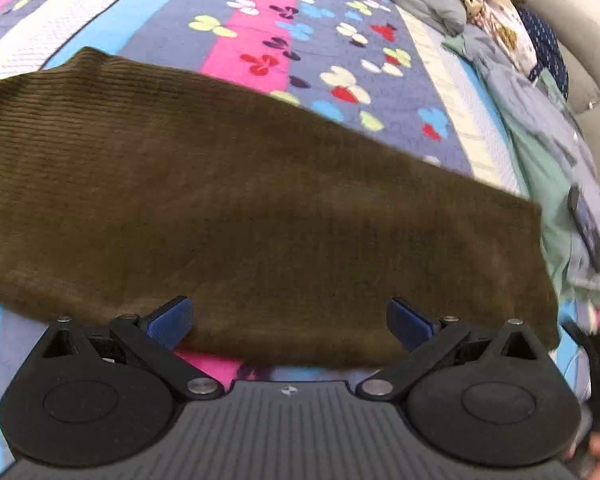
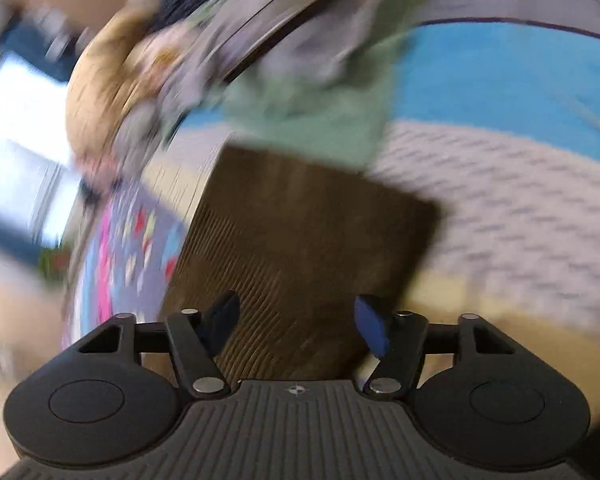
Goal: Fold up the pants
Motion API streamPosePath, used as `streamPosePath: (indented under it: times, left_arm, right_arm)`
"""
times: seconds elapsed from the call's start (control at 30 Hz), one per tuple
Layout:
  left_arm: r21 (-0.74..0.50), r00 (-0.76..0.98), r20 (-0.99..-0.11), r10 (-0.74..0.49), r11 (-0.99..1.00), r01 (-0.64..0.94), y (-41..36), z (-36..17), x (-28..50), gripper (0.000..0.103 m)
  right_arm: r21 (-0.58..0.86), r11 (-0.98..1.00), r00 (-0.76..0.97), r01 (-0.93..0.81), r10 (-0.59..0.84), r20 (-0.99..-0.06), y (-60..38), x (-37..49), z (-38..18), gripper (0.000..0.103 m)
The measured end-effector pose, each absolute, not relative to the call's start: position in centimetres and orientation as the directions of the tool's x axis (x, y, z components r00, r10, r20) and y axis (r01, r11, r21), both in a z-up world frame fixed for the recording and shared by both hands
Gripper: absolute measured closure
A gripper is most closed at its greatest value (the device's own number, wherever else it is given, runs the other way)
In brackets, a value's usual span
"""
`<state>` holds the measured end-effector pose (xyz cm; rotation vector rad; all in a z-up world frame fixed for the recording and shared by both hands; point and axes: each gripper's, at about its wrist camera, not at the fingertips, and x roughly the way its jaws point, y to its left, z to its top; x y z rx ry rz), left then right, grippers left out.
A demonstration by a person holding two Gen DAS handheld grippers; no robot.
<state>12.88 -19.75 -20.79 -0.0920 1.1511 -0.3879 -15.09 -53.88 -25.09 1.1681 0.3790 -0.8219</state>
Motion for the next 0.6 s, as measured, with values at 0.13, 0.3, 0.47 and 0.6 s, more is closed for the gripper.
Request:
streamPosePath:
  times: [0.13,0.3,0.47,0.6]
  left_arm:
    - [-0.244,0.405,-0.839,-0.364,0.916,0.318,-22.9,-19.2,15.5,0.0]
    - [-0.147,0.466,-0.81,-0.355,0.893,0.424,-27.2,-17.4,19.2,0.0]
    - [-0.061,0.39,-0.854,-0.343,0.812,0.58,-32.6,-18.7,22.5,0.0]
    - [-0.026,0.343,-0.88,-0.329,0.754,0.656,-36.2,-21.0,22.5,0.0]
  right_arm:
    - [0.598,0.273,0.643,0.754,-0.492,-0.586,-52.5,-15.7,-23.0,0.004]
    - [0.652,0.222,0.662,0.725,-0.485,-0.571,-49.1,-14.5,-23.7,0.004]
    - [0.617,0.318,0.694,0.72,-0.326,-0.642,-47.2,-11.8,-26.0,0.005]
    - [0.594,0.317,0.673,0.739,-0.385,-0.631,-47.7,-11.8,-26.2,0.008]
